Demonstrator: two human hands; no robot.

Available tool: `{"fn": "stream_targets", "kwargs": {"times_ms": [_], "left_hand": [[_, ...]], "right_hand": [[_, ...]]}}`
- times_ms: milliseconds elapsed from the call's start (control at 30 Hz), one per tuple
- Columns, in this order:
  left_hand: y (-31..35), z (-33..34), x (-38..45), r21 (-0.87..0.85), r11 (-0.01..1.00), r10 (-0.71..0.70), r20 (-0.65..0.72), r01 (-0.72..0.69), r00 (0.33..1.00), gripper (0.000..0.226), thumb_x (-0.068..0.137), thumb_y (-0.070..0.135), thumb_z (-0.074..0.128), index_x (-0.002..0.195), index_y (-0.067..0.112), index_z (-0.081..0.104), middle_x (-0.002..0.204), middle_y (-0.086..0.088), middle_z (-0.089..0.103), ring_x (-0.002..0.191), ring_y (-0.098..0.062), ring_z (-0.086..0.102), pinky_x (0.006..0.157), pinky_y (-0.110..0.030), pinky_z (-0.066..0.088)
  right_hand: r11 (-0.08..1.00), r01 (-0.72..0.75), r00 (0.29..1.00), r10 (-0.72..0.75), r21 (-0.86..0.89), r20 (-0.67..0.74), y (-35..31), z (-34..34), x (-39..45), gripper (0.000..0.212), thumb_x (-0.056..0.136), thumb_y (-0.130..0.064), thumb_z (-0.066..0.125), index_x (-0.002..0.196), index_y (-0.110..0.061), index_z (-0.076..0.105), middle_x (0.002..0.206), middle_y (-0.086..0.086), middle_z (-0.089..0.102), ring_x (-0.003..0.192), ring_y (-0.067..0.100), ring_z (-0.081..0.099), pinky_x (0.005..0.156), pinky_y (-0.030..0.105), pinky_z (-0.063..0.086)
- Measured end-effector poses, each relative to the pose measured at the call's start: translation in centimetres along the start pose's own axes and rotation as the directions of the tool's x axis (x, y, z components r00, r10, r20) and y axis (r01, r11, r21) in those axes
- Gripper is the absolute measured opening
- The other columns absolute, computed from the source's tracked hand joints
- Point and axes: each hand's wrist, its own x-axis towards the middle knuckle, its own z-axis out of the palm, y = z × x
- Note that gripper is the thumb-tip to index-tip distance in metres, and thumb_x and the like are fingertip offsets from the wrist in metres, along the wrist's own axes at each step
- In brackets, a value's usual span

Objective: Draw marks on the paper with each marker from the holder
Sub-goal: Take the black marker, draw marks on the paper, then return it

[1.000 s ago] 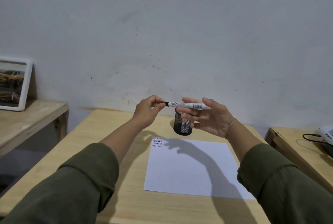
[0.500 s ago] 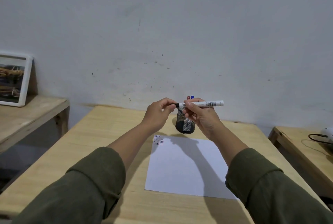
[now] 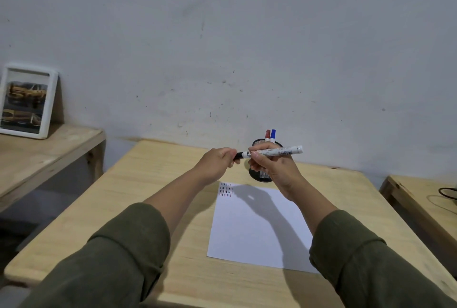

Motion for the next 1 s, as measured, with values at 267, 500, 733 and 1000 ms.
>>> {"fn": "stream_targets", "kwargs": {"times_ms": [267,500,733,1000], "left_hand": [[-1.6,-0.1,-0.1,-0.144,0.984,-0.107,0.008,0.107,0.994,0.035,0.097,0.035,0.034,0.074,0.027,0.059,0.076,0.006,0.053,0.086,-0.016,0.048,0.077,-0.029,0.039],[-4.0,-0.9,0.3,-0.186,0.953,-0.263,-0.124,0.238,0.957,0.038,0.096,0.039,0.035,0.071,0.023,0.058,0.069,0.006,0.053,0.077,-0.016,0.052,0.073,-0.024,0.040],[-5.4,-1.8,-1.2,-0.159,0.972,-0.220,-0.355,0.174,0.909,0.019,0.084,0.016,0.064,0.101,0.010,0.070,0.081,0.000,0.058,0.065,-0.004,0.051,0.042,-0.004,0.039],[-6.5,-1.3,-1.0,-0.104,0.952,-0.303,-0.414,0.287,0.858,0.009,0.076,0.015,0.066,0.081,0.022,0.069,0.081,0.003,0.063,0.062,0.001,0.055,0.064,-0.012,0.046]], "right_hand": [[0.998,-0.064,0.995,0.066,-0.024,0.078,1.0,0.7,-0.3,0.016,0.087,-0.002,0.059,0.091,-0.015,0.066,0.080,0.004,0.064,0.077,0.017,0.060,0.076,0.024,0.051],[0.997,-0.080,0.993,0.081,-0.016,0.089,1.9,0.2,-0.3,0.016,0.086,0.000,0.059,0.091,-0.013,0.068,0.088,0.007,0.065,0.083,0.019,0.059,0.081,0.024,0.052],[0.984,-0.155,0.988,0.153,0.091,0.033,3.3,-0.6,-0.4,0.016,0.089,0.000,0.056,0.098,-0.008,0.066,0.083,0.011,0.062,0.074,0.019,0.059,0.074,0.026,0.052],[0.977,-0.197,0.980,0.196,0.078,0.011,4.3,0.0,-0.7,0.015,0.088,0.001,0.057,0.095,-0.009,0.066,0.077,0.009,0.062,0.070,0.017,0.059,0.069,0.024,0.053]]}}
